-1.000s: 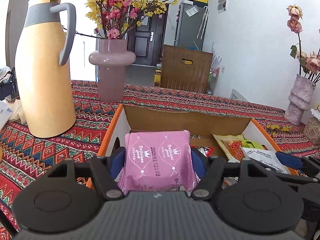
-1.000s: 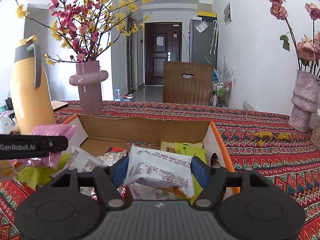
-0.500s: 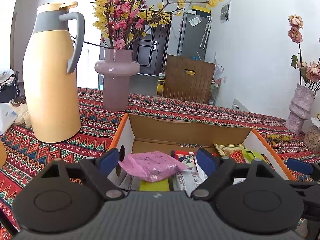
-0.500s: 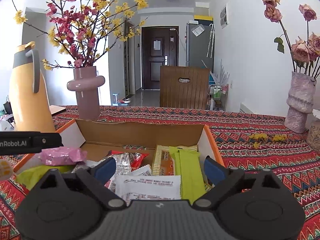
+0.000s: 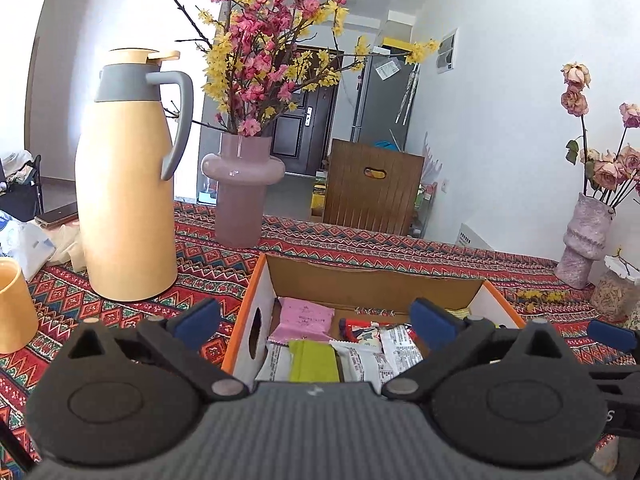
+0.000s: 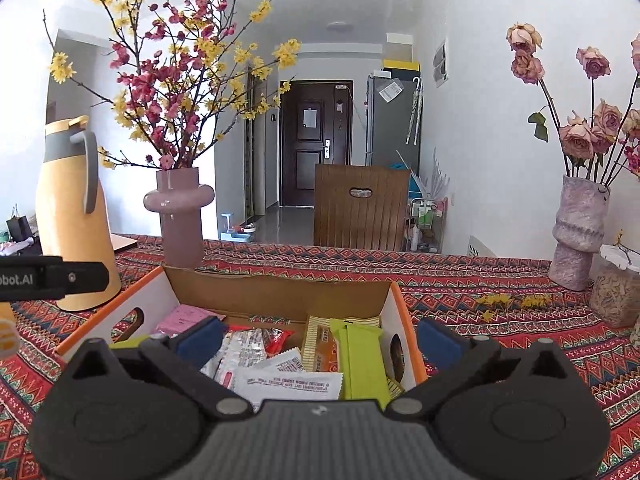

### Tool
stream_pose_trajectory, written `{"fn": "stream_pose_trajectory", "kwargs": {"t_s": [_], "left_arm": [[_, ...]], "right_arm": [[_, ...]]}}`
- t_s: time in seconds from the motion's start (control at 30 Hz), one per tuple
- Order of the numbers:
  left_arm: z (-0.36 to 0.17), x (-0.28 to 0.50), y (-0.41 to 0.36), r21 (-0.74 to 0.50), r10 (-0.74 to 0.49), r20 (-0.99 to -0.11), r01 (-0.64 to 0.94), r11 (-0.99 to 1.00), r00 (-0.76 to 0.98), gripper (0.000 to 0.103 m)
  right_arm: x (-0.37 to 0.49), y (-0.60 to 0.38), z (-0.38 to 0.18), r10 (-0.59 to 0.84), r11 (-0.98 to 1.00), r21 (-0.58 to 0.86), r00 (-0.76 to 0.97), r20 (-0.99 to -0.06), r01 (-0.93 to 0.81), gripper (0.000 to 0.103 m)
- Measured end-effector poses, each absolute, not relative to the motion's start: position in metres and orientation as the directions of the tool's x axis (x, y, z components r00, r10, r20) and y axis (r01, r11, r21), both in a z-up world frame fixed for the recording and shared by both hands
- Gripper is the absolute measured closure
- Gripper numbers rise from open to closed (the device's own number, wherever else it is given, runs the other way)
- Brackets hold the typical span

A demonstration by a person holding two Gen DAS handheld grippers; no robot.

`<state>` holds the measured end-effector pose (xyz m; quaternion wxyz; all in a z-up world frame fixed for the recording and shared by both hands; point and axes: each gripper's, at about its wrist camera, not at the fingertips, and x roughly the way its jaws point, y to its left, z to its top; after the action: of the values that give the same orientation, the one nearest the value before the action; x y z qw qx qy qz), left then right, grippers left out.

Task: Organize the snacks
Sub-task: 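Open both tools to drop the packets into the box, then move both tools back over the snack pile beside the box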

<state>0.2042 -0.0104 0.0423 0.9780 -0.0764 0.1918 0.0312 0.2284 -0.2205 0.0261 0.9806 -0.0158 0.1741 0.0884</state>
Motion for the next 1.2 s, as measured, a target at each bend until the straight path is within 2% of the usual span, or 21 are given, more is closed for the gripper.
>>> {"fn": "stream_pose_trajectory", "kwargs": {"t_s": [0.73,1.2], "left_arm": [[0.022,0.136,0.016,-0.079,0.050,-0.405,-0.089,0.993,0.913,0.000],[-0.006,0.108,0.024,-0.065,0.041,-0.481,-0.083,0.994,0.876,0.000]], "right_arm": [[0.141,-0.233,0.013,0.170,0.982,-0.014,0.916,-0.364,-0.188,0.000],[0.110,-0.244,-0.010,0.164,0.985,0.020,0.886,-0.433,-0.172,0.000]]}}
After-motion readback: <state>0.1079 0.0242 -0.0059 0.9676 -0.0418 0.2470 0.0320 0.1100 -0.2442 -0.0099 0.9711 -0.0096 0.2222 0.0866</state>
